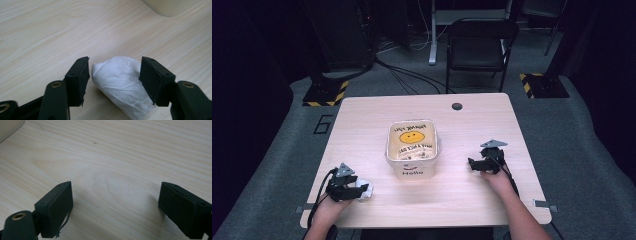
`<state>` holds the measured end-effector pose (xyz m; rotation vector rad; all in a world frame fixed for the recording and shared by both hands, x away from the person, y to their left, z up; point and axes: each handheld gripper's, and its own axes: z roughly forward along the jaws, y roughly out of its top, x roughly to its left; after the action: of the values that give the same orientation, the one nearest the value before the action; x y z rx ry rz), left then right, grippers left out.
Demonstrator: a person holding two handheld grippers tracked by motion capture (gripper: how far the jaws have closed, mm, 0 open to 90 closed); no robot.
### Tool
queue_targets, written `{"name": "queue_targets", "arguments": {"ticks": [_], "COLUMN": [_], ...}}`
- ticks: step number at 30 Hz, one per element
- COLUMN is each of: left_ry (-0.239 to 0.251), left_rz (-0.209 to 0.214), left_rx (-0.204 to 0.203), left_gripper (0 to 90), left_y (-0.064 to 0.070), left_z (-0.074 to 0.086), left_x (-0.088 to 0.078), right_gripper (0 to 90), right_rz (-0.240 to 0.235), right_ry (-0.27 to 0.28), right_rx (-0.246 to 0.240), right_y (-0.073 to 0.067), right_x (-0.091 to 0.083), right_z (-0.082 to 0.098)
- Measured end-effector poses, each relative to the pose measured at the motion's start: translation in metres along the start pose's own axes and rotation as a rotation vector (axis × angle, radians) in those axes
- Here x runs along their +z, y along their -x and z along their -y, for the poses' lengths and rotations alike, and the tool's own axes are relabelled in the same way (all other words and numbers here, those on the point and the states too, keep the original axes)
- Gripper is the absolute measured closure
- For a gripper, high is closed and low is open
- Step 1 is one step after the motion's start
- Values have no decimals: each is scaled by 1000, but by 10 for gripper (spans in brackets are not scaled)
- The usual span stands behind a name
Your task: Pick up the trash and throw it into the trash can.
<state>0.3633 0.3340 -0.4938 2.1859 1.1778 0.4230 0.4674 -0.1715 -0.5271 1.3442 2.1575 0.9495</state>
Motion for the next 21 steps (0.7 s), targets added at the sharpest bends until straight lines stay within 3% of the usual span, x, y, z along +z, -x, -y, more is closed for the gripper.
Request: {"name": "queue_targets", "arguments": {"ticks": [5,21], "left_ry": [-13,47], "left_rz": [12,-24], "left_rx": [28,36], "left_gripper": [464,530], "left_y": [0,-4], "left_z": [-1,-12], "left_x": [0,-9], "right_gripper": [115,117], "right_rz": [-2,-5], "right_ry": [2,3], "right_rx": [-5,-7], "right_y": [0,1], "right_x": [0,0], "right_z": [0,0]}}
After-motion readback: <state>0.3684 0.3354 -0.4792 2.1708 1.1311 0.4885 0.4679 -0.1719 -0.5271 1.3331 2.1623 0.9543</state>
